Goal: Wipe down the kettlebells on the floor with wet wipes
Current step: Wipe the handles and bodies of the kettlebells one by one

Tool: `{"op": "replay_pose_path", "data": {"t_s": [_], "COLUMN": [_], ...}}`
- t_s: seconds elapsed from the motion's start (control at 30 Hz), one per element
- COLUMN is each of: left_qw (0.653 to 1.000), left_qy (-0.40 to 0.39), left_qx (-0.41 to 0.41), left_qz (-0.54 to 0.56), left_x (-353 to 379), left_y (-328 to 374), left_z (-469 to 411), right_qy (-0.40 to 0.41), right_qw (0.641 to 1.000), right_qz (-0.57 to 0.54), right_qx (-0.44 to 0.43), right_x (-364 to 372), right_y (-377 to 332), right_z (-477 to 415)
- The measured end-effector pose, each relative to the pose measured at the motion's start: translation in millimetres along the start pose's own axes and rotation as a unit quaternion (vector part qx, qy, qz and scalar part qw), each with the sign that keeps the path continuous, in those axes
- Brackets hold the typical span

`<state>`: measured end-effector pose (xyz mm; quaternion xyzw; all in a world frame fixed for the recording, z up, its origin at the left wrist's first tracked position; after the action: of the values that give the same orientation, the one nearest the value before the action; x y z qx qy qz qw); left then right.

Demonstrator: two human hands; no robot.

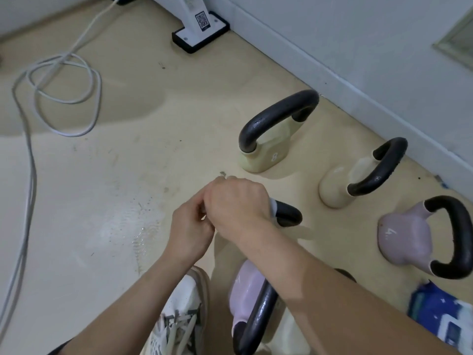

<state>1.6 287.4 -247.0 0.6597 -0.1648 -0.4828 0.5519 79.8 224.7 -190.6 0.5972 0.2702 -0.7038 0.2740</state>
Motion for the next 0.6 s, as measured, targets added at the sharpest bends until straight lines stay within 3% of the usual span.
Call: {"op": "replay_pose_path", "data": {"t_s": [0.07,0.17,0.27,0.33,0.37,0.4,0.43,0.5,0.53,0.57,0.6], "left_qw": [0.999,0.998,0.996,0.977,0.952,0.913,0.870,0.817,0.805,0.798,0.798], "left_qy": [-0.019,-0.040,-0.028,-0.053,-0.085,-0.124,-0.158,-0.215,-0.240,-0.263,-0.279], "left_qx": [-0.034,-0.006,0.056,0.148,0.201,0.248,0.279,0.309,0.313,0.308,0.299], "left_qz": [-0.027,-0.047,-0.059,-0.142,-0.216,-0.301,-0.375,-0.437,-0.443,-0.446,-0.443], "left_x": [0.7,4.5,4.6,6.9,10.5,17.2,26.3,45.1,51.5,53.7,53.3], "left_y": [-6.3,-10.3,4.0,24.8,37.7,52.8,66.5,86.7,94.1,98.7,99.3], "left_z": [-2.7,-3.0,-5.7,-10.4,-13.2,-15.2,-15.8,-15.5,-16.7,-18.2,-20.7], "right_qy": [-0.012,0.097,0.095,0.098,0.090,0.089,0.097,0.102,0.090,0.076,0.061], "right_qw": [0.999,0.994,0.987,0.958,0.926,0.870,0.783,0.558,0.464,0.408,0.393], "right_qz": [0.038,0.031,-0.121,-0.233,-0.316,-0.415,-0.516,-0.679,-0.722,-0.737,-0.736], "right_qx": [-0.028,-0.027,0.052,0.137,0.187,0.251,0.333,0.466,0.506,0.534,0.549], "right_x": [5.4,17.5,23.5,30.9,33.8,39.8,44.8,50.0,52.4,55.8,55.7], "right_y": [-3.5,17.8,54.4,75.8,81.7,84.6,85.8,82.8,80.4,79.7,79.3], "right_z": [-3.4,9.6,36.1,47.2,48.2,46.2,44.8,43.6,45.1,47.2,49.1]}}
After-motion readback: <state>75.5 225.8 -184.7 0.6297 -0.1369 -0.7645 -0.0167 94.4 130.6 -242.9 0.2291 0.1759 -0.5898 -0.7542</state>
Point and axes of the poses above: each hand's wrist, its own z-axis away from the middle knuckle, its own x-axis out of the palm, y = z × x, the point moved 1 cm from there along -z, towards the middle knuckle, and after that the axes turned 5 degrees about y, right-handed, at the moved point
